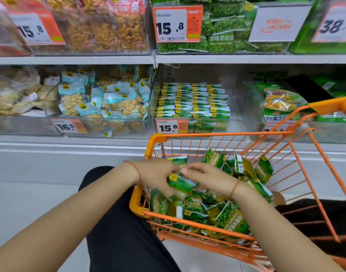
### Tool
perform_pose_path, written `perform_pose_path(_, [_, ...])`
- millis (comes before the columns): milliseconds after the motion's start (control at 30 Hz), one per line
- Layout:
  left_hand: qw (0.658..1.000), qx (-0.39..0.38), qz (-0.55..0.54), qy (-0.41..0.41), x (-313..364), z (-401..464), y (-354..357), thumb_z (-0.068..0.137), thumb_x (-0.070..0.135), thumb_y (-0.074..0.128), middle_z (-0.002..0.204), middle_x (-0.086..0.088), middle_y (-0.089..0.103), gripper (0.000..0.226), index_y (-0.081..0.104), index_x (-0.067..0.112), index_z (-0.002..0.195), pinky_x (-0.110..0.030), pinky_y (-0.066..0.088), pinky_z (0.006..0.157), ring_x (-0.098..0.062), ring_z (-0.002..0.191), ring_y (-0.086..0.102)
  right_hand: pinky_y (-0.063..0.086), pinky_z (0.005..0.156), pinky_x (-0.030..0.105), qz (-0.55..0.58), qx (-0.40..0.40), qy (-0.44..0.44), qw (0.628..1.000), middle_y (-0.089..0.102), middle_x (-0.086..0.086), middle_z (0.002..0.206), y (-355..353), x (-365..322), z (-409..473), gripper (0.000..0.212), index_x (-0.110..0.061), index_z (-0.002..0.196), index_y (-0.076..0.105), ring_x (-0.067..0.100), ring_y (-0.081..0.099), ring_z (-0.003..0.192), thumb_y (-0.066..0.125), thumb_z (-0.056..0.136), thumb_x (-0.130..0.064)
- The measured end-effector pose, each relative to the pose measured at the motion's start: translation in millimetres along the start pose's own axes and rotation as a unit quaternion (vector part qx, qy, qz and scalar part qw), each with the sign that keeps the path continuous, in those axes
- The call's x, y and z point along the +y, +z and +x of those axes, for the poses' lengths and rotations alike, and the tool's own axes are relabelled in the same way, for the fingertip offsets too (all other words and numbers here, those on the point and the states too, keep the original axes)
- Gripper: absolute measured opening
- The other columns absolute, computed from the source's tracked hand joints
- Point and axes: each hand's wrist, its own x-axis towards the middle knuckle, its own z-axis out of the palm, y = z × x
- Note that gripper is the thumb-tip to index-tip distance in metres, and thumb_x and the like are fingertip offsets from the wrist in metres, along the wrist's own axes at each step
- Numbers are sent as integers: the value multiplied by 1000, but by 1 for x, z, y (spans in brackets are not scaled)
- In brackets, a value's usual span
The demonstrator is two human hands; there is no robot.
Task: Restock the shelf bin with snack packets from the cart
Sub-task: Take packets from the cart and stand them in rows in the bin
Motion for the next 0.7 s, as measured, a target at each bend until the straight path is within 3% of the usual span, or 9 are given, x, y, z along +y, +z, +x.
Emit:
perform_pose_path(100, [985,102,-130,58,25,-14,-37,78,27,76,77,6,56,27,53,23,90,-16,35,54,-1,60,47,56,86,30,91,-20,-4,996,53,-5,123,-4,-6,-10,66,-20,120,52,10,59,109,58,69,-61])
perform_pose_path(200, [959,136,-241,66,23,-5,-39,78,23,77,74,9,58,29,52,24,93,-27,45,66,-2,63,52,58,80,32,147,36,-20,988,53,-4,124,-6,-11,-11,64,-17,125,50,7,62,97,66,74,-53])
perform_pose_path(267, [943,151,-290,67,29,-4,-42,79,22,77,81,17,58,43,49,27,112,-23,46,78,5,75,54,58,80,35,234,83,2,969,47,-2,133,-10,-12,-12,59,-16,128,47,18,56,111,63,79,-45])
perform_pose_path(333, [920,160,-350,69,29,0,-39,78,16,76,101,18,56,60,42,27,126,-11,44,81,6,93,51,59,78,39,338,92,18,937,42,0,134,-17,-10,-13,60,-13,126,47,37,39,131,65,77,-42])
perform_pose_path(433, [892,200,-400,67,33,0,-34,76,13,77,117,15,52,53,47,29,117,-13,47,75,-8,91,51,59,73,39,434,104,26,895,28,6,152,-22,-7,-11,93,-9,148,24,43,24,138,69,72,-38])
perform_pose_path(500, [868,225,-441,48,37,1,-30,80,18,74,108,10,58,46,53,24,120,-18,49,72,-10,84,55,59,74,39,456,106,21,883,24,7,154,-23,-6,-11,102,-11,150,18,43,24,138,71,68,-39])
perform_pose_path(567, [846,230,-481,13,40,0,-28,85,24,68,98,2,58,41,51,15,121,-16,50,65,-2,80,59,59,74,40,463,109,12,879,26,5,154,-24,-7,-12,95,-11,148,26,42,27,137,71,70,-41])
perform_pose_path(633, [825,236,-513,-9,42,1,-24,88,26,65,92,5,59,21,53,18,103,-15,50,63,-4,85,58,60,71,39,466,114,9,877,26,4,154,-25,-7,-12,76,-16,143,36,40,32,136,64,77,-43])
perform_pose_path(700, [806,267,-529,-6,44,4,-19,88,24,65,79,8,61,13,55,19,84,-17,47,61,-5,79,57,60,67,36,479,95,7,872,32,7,152,-25,-5,-10,71,-20,139,41,38,46,128,64,76,-45])
